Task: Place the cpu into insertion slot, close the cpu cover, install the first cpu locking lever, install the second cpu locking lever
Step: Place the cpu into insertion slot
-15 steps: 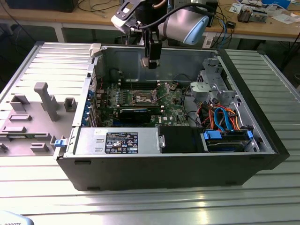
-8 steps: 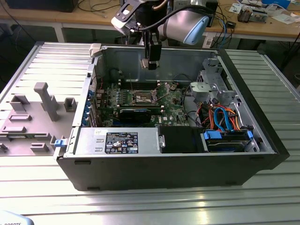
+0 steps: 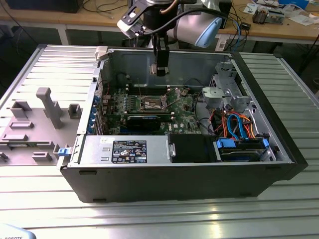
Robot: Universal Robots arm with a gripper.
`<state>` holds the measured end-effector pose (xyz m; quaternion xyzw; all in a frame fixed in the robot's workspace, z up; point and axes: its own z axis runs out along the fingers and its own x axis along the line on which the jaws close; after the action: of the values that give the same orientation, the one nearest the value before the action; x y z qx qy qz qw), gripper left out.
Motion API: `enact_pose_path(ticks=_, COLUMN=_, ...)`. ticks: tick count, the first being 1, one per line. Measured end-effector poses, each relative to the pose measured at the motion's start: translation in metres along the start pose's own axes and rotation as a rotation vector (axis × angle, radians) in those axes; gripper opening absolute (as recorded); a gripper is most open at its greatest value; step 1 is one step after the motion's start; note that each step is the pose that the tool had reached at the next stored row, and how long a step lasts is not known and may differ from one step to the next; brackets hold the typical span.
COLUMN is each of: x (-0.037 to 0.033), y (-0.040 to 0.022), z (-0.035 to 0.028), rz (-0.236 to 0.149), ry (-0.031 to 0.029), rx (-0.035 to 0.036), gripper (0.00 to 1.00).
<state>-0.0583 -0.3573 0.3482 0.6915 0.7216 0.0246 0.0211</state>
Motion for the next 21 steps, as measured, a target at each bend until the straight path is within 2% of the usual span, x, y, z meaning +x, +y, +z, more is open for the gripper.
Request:
enact_pose_path(ticks=15, x=0.0, y=0.0, z=0.001, rz=0.002, ry=0.0001, rx=-0.0002, gripper=0.54)
enact_pose_path(ticks=18, x=0.0, y=-0.0003, z=0.0036, rz=0.002, ry=0.0002, rx=-0.0001, gripper=0.54)
enact_pose_path(ticks=21, x=0.0, y=-0.0007, z=0.009, rz=0.002, ry=0.0001, rx=-0.0002, gripper=0.54)
